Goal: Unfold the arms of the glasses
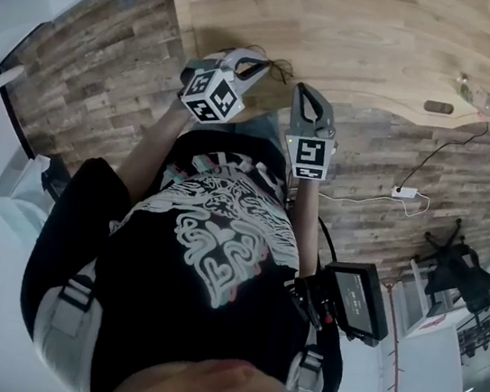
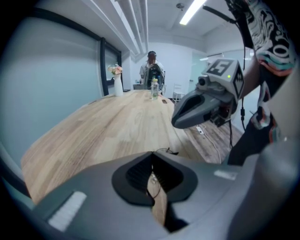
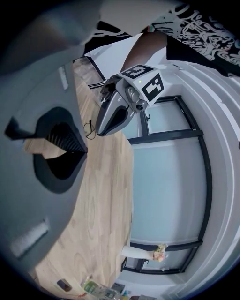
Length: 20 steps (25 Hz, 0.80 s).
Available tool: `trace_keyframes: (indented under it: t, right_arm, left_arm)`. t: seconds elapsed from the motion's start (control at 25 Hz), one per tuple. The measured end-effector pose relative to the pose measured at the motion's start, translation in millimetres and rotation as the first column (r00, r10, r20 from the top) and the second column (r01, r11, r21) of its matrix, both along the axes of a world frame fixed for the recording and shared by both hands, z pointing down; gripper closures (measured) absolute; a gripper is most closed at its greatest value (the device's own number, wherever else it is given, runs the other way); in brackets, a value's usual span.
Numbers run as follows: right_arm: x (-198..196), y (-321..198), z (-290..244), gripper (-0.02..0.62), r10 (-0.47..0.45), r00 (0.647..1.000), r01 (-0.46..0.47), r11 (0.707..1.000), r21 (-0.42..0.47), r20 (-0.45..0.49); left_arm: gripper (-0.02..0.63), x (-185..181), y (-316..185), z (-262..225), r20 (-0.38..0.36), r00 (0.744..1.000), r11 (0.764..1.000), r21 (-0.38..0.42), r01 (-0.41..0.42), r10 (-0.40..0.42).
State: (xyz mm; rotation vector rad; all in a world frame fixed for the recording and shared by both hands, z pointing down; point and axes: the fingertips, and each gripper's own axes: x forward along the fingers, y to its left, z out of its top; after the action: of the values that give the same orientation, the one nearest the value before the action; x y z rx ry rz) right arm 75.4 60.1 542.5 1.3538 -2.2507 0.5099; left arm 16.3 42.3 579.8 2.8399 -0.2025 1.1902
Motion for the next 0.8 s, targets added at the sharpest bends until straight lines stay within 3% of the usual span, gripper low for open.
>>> trace_keyframes:
  t: [0.28,0.64,0.8]
  right_arm:
    - [-2,1,21,0.595,-0.024,1.000,0.023,0.999,-0.045,-0.009]
    - [3,0,34,0.595,-0.026,1.000,0.026,0.996,-0.081,0.006]
    - [4,-3,39,0.595,-0.029,0.999,0.031,0.996,-0.089,0.015]
  left_arm:
    - [0.615,7,10,20,0.051,0.996,0.996,-0.038,-0.075,0.077]
    - [0.537,22,20,36,0.120,0.975,0.982,-0.067,-0.177,0.185]
    - [0.532,27,18,44,0.140,0.968,0.976,-0.088,-0.198,0.209]
